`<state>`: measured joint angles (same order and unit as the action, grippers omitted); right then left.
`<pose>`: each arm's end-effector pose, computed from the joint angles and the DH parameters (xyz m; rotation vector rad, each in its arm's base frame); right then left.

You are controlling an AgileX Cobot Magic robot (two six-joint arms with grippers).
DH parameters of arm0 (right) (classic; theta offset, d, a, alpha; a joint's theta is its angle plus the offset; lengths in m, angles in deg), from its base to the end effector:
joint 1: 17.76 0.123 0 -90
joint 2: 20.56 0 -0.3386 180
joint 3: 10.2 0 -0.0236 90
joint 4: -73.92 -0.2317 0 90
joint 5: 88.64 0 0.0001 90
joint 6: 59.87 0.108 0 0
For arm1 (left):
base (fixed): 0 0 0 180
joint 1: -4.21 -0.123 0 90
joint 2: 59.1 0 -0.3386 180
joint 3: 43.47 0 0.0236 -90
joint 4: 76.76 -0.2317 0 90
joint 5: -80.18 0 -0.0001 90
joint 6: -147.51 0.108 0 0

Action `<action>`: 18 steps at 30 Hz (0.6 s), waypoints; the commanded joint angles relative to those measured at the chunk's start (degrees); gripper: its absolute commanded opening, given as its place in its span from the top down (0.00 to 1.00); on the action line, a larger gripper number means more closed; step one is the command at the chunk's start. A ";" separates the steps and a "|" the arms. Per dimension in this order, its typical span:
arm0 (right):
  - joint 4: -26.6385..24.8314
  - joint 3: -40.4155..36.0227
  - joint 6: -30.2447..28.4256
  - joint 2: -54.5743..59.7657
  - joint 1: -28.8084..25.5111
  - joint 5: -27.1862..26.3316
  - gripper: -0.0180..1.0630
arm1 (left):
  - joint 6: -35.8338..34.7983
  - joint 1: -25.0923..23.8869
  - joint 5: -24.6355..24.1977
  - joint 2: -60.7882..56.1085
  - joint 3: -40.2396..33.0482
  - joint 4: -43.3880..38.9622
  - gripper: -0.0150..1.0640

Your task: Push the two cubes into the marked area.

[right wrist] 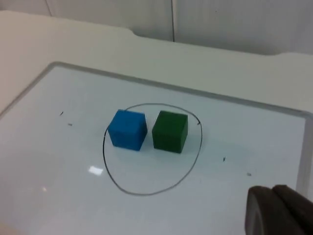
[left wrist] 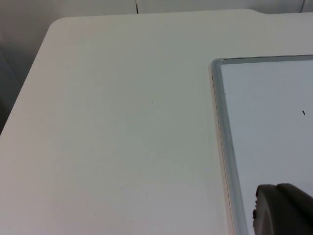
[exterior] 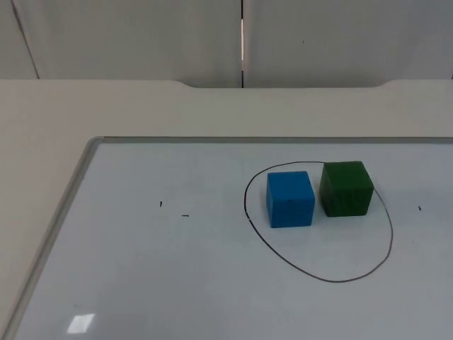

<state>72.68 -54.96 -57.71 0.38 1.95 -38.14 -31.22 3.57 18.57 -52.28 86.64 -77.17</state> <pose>-0.0175 -0.0043 0.3131 -0.3075 2.0148 0.2659 -0.0605 0.0000 0.2588 0.0110 2.0652 0.0291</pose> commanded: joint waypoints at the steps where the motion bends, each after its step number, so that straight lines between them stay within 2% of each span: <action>1: -0.49 -0.97 -0.46 -3.14 0.11 2.32 0.98 | -0.09 -0.15 -0.02 -0.27 -0.20 -0.26 0.99; 7: -0.49 -1.21 -0.73 -10.01 0.11 6.80 0.98 | -0.09 -0.15 -0.02 -0.27 -0.20 -0.26 0.99; 11: -0.74 -1.21 -2.96 -14.14 0.11 8.67 0.98 | -0.09 -0.15 -0.02 -0.27 -0.20 -0.26 0.99; 18: -0.97 -1.62 -3.78 -14.39 0.13 10.71 0.98 | -0.09 -0.15 -0.02 -0.27 -0.20 -0.26 0.99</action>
<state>72.00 -56.25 -60.97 -13.80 1.95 -28.07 -31.22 3.57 18.57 -52.28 86.64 -77.17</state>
